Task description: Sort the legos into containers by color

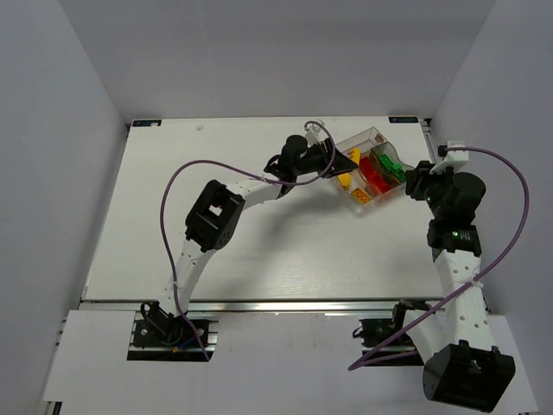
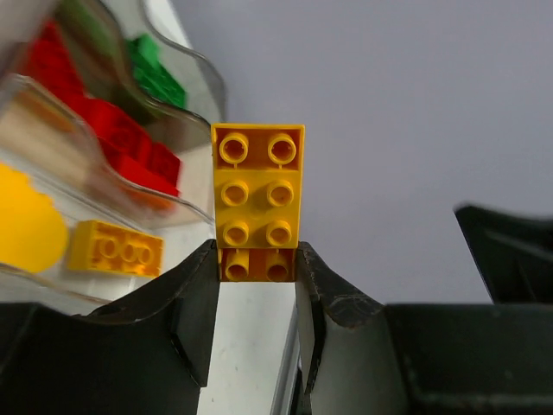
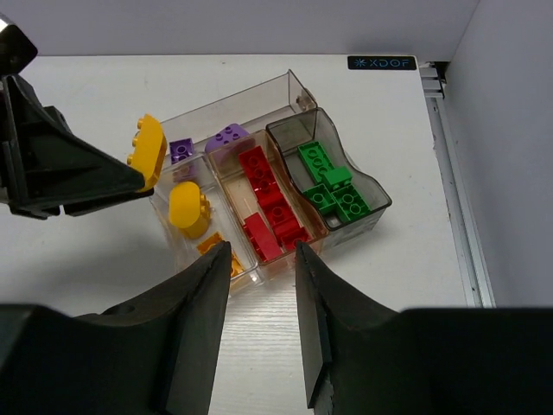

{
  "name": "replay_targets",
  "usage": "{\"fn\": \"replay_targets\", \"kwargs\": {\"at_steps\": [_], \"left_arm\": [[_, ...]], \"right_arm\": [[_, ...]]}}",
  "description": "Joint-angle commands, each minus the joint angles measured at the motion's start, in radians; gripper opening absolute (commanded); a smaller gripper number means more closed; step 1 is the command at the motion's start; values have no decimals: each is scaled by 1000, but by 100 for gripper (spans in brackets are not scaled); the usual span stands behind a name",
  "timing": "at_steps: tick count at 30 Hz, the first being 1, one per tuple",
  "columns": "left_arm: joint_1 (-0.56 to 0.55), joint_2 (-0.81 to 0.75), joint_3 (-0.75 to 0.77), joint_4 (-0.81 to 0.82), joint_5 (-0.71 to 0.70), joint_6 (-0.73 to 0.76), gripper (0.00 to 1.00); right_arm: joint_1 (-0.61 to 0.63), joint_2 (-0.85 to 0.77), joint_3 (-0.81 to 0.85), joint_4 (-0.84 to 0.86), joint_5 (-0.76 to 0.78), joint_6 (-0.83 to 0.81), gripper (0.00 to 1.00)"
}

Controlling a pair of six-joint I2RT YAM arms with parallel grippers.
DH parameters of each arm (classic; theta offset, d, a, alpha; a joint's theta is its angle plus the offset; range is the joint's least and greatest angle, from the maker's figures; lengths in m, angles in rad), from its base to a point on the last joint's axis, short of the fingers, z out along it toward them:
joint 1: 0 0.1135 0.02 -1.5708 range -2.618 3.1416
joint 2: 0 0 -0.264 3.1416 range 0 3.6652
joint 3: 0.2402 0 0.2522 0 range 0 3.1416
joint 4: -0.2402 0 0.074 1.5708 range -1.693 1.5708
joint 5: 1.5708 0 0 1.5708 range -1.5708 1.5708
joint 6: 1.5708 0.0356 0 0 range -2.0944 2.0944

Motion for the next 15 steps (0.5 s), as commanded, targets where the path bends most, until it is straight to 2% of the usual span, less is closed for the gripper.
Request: {"fn": "replay_targets", "kwargs": {"at_steps": [1,5,7,15], "left_arm": [[-15,-30,86,-198,-203,5,11],[-34,22,213,-405,-276,24,12],[-35,42,281,-469,-282,25,18],[-44,73,284,-534,-231,19,18]], "right_arm": [[-12,-23,-2,52,-13,25,41],[-26,-29,-2,52,-19,32,42],[-29,-30,-2,52,-20,35,42],[-49,-35,-5,52,-23,39,42]]}}
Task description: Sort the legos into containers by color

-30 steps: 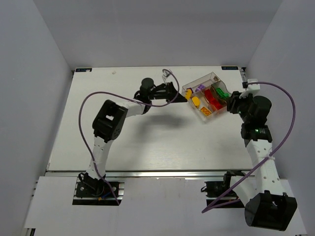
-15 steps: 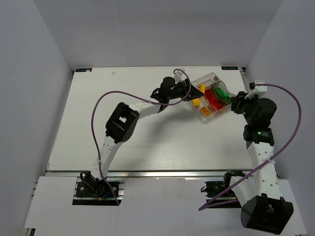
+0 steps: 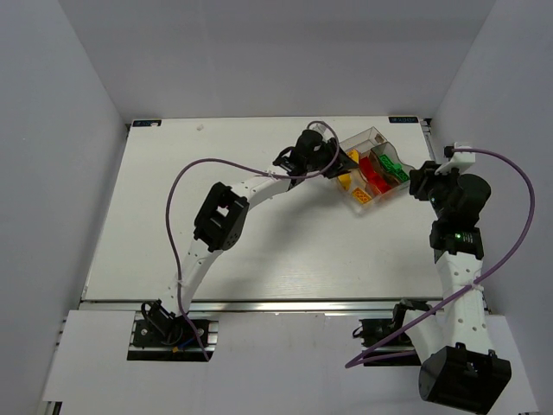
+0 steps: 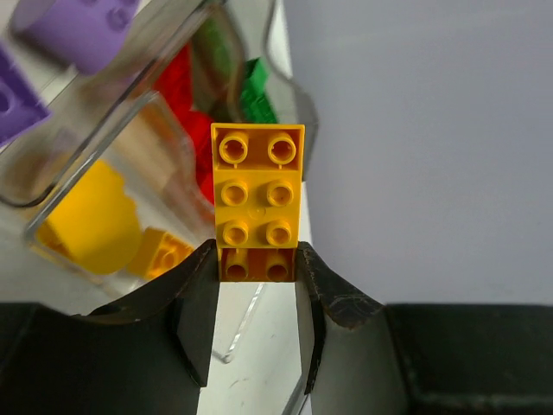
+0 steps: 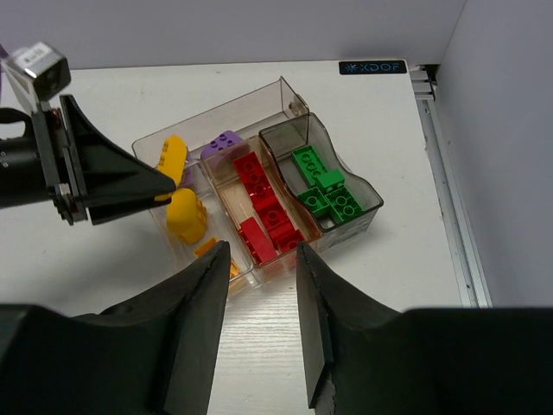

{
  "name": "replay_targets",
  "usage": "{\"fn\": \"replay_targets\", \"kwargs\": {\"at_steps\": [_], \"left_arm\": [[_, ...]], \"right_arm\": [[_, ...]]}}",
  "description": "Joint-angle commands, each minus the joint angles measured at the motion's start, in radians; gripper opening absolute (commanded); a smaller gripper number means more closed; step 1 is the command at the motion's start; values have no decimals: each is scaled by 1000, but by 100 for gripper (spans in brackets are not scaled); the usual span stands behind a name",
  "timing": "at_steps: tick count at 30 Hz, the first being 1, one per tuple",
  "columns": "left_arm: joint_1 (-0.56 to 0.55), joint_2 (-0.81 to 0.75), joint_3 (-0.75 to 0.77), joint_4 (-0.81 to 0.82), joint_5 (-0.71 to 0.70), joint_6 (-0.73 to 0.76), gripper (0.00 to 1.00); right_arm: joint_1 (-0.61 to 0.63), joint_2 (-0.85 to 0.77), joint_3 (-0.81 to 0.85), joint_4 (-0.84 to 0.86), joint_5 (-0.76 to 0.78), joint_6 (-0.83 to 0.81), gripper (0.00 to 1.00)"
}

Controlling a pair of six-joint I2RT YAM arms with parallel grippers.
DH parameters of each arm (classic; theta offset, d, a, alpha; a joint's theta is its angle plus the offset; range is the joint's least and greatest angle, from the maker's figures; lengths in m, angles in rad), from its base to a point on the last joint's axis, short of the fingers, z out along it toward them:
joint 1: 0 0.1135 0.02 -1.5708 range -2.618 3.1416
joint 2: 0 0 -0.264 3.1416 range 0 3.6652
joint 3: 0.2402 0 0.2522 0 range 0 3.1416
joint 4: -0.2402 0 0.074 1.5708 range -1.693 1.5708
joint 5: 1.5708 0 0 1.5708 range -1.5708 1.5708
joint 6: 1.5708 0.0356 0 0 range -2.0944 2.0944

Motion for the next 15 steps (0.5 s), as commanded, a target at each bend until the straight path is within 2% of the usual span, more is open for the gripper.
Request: {"fn": "replay_targets", "kwargs": {"at_steps": [1,6,7,8,10,11,13,15], "left_arm": [[-11,-21,-11,-72,12,14,18],[-11,-1,-17,-85,35,23,19],[-11,5,-10,-94,43,22,23],[-11,13,4,-99,44,23,36],[-11,19,14,-106,48,22,38],[-11,22,17,-111,52,22,45],[-11,22,14,-115,57,23,49],[-11,17,11,-117,61,23,60]], "right_arm": [[-12,-19,-5,54,-8,18,42],[-18,-20,-8,57,-19,24,42],[-20,-20,-8,57,-19,24,42],[-21,-20,-10,58,-19,23,42],[-25,-20,-11,58,-19,24,42],[-25,-19,-11,58,-19,24,42],[-28,-19,-11,60,-19,24,42],[-26,-16,-11,61,-22,24,42]]}}
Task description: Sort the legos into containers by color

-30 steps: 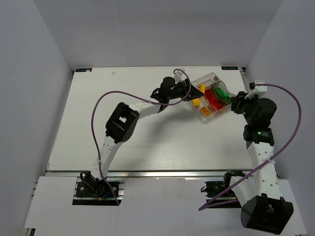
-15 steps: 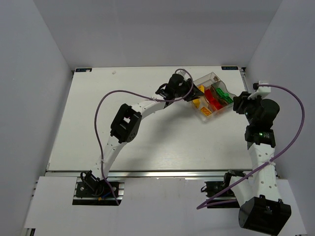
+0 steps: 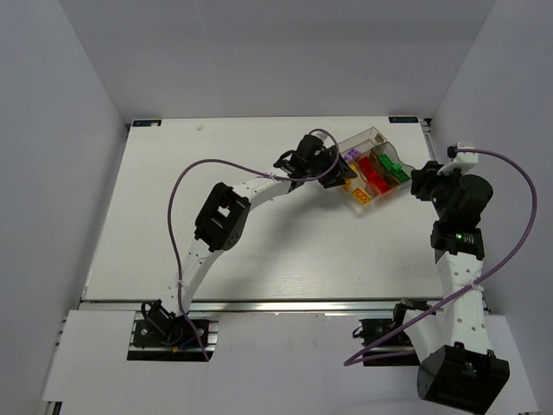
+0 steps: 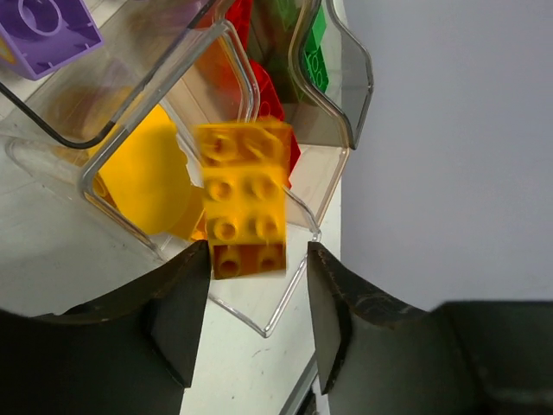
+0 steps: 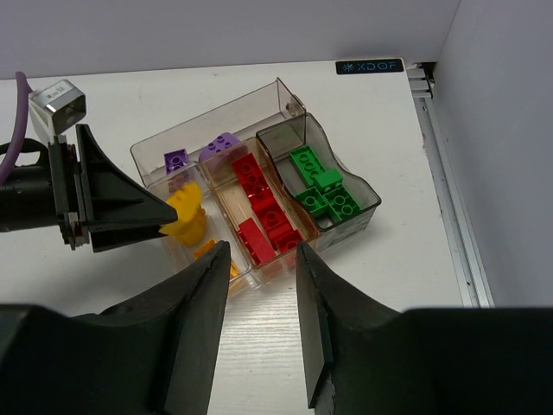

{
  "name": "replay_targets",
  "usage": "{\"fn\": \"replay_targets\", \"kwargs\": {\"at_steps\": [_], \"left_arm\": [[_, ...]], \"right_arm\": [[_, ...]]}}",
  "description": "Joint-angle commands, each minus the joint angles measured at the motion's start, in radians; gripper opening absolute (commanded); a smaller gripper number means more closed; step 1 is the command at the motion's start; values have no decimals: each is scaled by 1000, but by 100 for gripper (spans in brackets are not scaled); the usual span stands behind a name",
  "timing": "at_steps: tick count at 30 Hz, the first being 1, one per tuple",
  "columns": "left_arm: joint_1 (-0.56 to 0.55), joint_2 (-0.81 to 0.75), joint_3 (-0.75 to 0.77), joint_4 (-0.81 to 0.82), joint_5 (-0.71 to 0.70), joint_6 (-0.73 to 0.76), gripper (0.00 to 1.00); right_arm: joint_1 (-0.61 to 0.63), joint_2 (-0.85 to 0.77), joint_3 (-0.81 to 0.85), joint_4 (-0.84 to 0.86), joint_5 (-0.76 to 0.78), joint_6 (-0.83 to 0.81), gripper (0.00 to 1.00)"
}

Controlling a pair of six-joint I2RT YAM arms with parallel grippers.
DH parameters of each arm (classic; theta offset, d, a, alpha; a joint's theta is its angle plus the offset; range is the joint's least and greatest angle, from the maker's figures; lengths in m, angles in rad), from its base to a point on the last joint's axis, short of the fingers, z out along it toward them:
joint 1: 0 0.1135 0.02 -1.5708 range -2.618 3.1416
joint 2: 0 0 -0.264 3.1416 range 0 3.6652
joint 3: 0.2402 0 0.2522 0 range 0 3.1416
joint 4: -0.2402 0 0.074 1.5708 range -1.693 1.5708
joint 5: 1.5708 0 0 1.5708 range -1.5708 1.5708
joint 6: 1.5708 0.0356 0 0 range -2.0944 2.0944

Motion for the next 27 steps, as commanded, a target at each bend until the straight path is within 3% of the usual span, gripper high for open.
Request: {"fn": "replay_targets", "kwargs": {"at_steps": [1,3,6,9,13,16,17,18,20,22,23,26,27], "left_arm": [[-6,1,33,-13,26,9,62],[-6,-2,33,-12,34,9,73],[-15,-29,13,7,37,8,75],[-15,-66,-21,37,46,11,75],[-15,-183,-71,86,42,61,66],[-6,-342,-181,140,28,171,52],[-6,-444,-280,158,31,226,30],[6,-497,-338,175,38,256,17],[17,-598,-451,188,51,348,0],[42,-753,-624,144,34,443,0],[42,-802,-680,119,-10,560,0],[63,-983,-869,-16,-142,739,54],[63,-1029,-919,-33,-176,767,68]], "right_arm": [[-7,-14,-11,60,-15,9,42],[-9,-14,-11,58,-17,9,42],[-9,-11,-11,58,-23,12,43],[-11,-11,-11,57,-27,10,43],[-17,-11,-13,57,-53,4,49],[-18,-3,-16,55,-105,-13,65],[-18,3,-17,49,-160,-19,80],[-18,18,-13,43,-188,-25,89],[-18,39,7,-2,-240,-23,89],[-18,69,30,-52,-283,-35,89],[-18,82,45,-75,-332,-36,89],[-17,124,81,-118,-346,1,89],[-18,139,87,-127,-350,6,89]]}}
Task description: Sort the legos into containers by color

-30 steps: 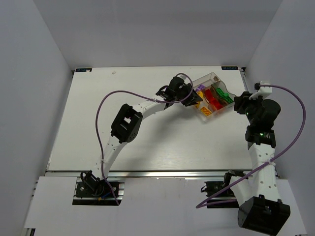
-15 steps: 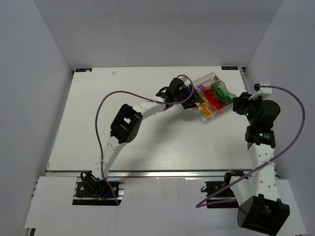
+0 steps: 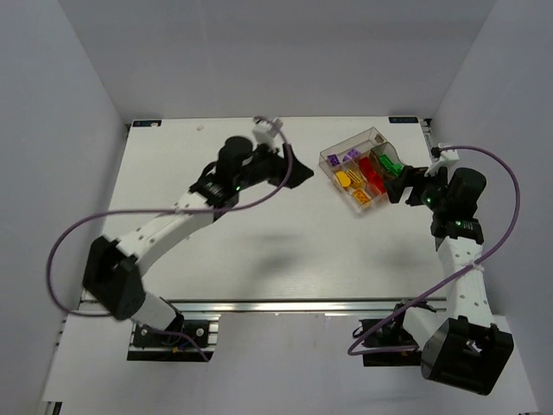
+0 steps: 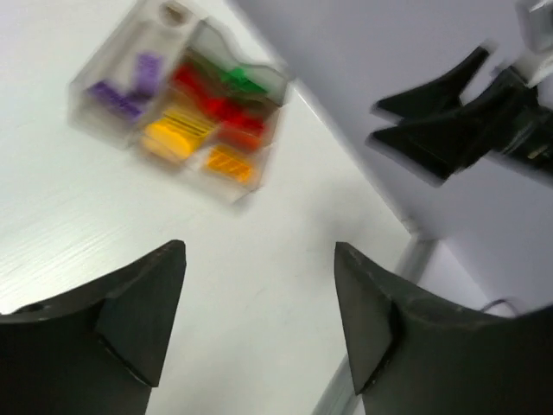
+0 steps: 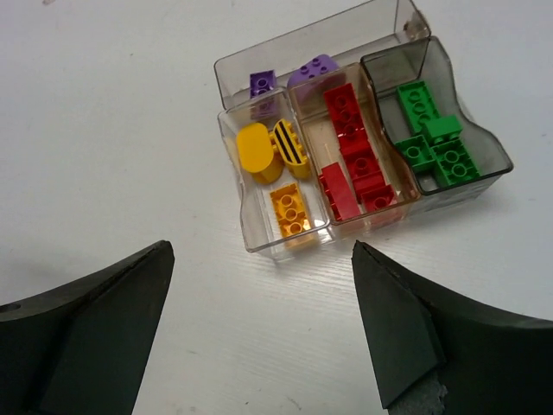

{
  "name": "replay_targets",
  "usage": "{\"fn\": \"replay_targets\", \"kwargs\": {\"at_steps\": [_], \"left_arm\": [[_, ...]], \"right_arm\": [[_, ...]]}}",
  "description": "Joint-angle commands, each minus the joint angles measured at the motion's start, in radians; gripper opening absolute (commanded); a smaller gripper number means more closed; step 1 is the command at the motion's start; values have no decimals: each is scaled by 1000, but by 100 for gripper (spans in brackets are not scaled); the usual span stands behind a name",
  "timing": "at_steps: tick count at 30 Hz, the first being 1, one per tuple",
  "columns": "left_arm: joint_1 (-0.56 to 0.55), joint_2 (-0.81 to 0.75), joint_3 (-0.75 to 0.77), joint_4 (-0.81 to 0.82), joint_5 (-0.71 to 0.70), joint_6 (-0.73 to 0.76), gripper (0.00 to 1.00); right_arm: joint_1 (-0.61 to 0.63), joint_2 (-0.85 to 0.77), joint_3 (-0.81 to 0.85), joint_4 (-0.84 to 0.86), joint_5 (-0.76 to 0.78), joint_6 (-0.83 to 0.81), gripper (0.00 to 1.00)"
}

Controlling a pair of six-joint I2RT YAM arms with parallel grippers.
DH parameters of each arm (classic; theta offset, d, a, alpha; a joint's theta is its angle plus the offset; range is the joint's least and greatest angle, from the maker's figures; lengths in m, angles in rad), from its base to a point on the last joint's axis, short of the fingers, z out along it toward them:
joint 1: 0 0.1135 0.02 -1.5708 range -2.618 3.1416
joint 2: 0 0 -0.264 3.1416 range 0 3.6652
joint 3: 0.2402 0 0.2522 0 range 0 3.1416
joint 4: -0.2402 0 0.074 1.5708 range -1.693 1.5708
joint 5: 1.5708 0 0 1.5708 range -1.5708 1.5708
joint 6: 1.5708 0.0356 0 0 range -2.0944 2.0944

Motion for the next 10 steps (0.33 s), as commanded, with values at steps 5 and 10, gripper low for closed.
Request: {"fn": "replay_targets", "kwargs": {"at_steps": [5,10], "left_arm": [[26,-411,-416,-115,-382,342,98],[26,-493,-390,-192,-493,405,98]], "right_arm": [[-4,29,72,-64,-130,49,89],[-4,-45,6,10,-165,54,89]]}}
